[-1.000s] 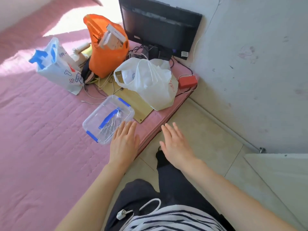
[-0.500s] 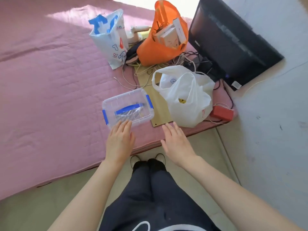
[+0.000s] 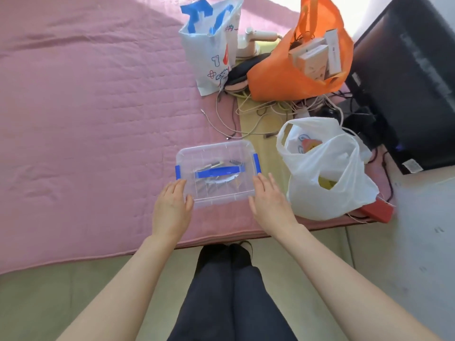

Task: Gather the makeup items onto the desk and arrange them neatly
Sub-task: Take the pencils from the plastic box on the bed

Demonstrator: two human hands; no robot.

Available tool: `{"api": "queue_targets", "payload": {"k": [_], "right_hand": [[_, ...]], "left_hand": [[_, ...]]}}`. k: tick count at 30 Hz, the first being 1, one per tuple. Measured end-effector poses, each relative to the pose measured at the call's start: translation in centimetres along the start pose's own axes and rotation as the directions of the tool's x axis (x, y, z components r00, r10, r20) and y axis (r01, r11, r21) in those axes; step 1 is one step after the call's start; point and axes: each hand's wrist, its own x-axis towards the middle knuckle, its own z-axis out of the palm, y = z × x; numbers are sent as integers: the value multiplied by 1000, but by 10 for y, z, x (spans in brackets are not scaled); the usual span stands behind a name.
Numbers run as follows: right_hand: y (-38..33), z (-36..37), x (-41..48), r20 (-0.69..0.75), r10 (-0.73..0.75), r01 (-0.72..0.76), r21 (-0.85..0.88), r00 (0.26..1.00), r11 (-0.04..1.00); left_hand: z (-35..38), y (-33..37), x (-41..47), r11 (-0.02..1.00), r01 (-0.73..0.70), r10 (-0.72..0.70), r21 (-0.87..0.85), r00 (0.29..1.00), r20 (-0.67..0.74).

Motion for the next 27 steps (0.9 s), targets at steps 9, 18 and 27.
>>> {"api": "queue_targets", "payload": {"k": [9,18,27], "right_hand": [[15,45,78,-23,30,-29,52,999,998],[38,90,135,-64,129,-116,175,990,978],[61,116,152,-279,78,24,343,957,939]], "left_hand": [[46,-51,65,913,351,-342,-209,936,81],[102,-75,96,794,446,-474,-412,880,39],[138,-78,104,711,396,-532,-581,843,-76]]}}
